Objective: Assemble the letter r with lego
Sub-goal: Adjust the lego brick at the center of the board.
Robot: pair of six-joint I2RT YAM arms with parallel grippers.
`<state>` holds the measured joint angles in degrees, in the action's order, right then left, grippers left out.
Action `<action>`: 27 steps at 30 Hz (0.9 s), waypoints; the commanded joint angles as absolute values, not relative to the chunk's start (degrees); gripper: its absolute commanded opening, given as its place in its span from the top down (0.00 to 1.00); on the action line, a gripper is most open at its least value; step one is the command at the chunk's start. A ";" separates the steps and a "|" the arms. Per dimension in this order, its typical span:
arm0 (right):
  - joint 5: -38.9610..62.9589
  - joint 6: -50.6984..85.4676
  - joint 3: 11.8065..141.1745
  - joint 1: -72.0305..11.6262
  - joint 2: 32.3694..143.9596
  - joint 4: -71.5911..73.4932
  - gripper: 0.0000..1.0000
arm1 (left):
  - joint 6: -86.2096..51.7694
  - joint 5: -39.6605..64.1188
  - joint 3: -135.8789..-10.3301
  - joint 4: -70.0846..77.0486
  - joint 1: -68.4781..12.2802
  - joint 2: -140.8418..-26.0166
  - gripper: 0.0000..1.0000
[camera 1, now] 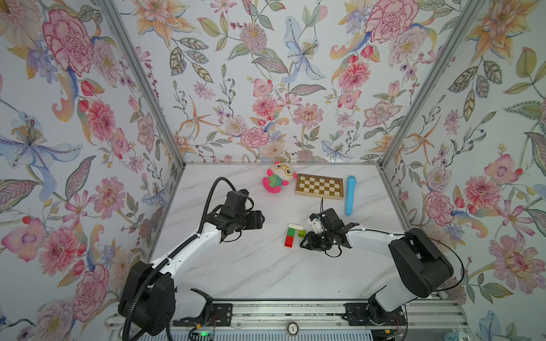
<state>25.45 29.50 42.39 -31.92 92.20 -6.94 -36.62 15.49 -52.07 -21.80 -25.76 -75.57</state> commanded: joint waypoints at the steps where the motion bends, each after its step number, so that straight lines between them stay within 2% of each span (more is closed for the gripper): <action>1: 23.64 30.04 44.47 -32.04 94.42 -6.04 0.63 | -33.78 16.94 -53.70 -21.68 -24.81 -76.17 0.24; 21: 23.66 26.80 51.63 -29.66 100.66 -10.15 0.62 | -29.63 21.55 -54.97 -23.18 -18.90 -78.87 0.24; 24: 23.76 27.17 51.58 -29.51 99.38 -11.00 0.59 | -29.05 21.66 -54.95 -23.67 -18.20 -78.85 0.24; 27: 23.64 27.09 51.73 -29.45 95.95 -13.72 0.53 | -28.66 21.65 -54.84 -24.02 -17.42 -78.51 0.23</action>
<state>24.49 27.73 51.05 -29.89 98.67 -9.28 -30.33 20.82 -53.32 -22.50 -18.37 -78.54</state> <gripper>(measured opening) 0.475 0.770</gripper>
